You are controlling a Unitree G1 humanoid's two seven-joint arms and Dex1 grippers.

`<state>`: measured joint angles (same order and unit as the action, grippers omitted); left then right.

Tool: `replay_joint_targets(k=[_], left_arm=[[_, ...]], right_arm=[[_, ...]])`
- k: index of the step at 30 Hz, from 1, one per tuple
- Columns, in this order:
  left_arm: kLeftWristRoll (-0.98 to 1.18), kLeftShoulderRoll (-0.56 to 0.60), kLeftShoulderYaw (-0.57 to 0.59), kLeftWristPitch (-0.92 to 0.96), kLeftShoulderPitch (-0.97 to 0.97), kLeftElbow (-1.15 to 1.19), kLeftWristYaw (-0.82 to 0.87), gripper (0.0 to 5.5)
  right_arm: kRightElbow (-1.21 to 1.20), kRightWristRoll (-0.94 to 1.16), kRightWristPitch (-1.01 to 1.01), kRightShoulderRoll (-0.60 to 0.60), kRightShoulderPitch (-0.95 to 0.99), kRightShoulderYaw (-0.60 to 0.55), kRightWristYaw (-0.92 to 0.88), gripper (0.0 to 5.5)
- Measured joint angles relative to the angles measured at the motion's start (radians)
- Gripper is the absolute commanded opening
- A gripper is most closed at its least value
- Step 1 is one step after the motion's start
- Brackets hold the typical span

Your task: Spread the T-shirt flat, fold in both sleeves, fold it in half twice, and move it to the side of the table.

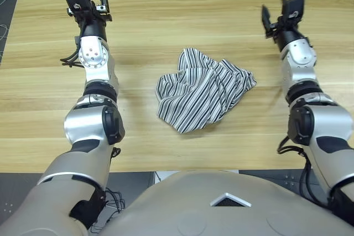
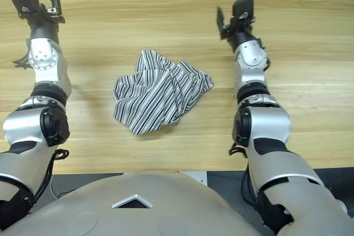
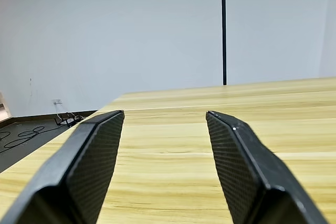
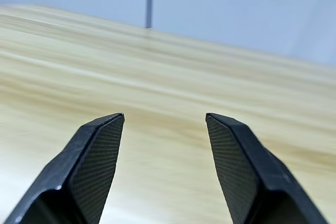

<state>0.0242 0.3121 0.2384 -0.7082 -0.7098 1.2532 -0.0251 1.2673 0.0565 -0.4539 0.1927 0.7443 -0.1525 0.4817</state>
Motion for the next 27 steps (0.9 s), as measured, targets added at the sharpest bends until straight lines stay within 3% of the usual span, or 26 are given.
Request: replay_joint_targets(k=[4, 8, 15, 27], left_arm=[[-0.004, -0.011, -0.006, 0.003, -0.002, 0.000, 0.011, 2.91], [-0.010, -0.028, -0.010, 0.003, -0.012, 0.000, 0.016, 2.91], [-0.023, -0.036, -0.021, 0.003, -0.012, 0.000, 0.037, 2.91], [-0.027, -0.050, -0.022, 0.002, -0.012, -0.009, 0.045, 2.91]], right_arm=[[-0.089, 0.132, 0.316, -0.063, 0.028, -0.019, 0.351, 2.89], [-0.134, 0.119, 0.549, -0.054, 0.077, 0.054, 0.490, 2.89], [-0.089, -0.025, 0.611, -0.088, 0.111, 0.191, 0.400, 2.89], [-0.040, -0.094, 0.611, -0.150, 0.138, 0.255, 0.391, 2.89]])
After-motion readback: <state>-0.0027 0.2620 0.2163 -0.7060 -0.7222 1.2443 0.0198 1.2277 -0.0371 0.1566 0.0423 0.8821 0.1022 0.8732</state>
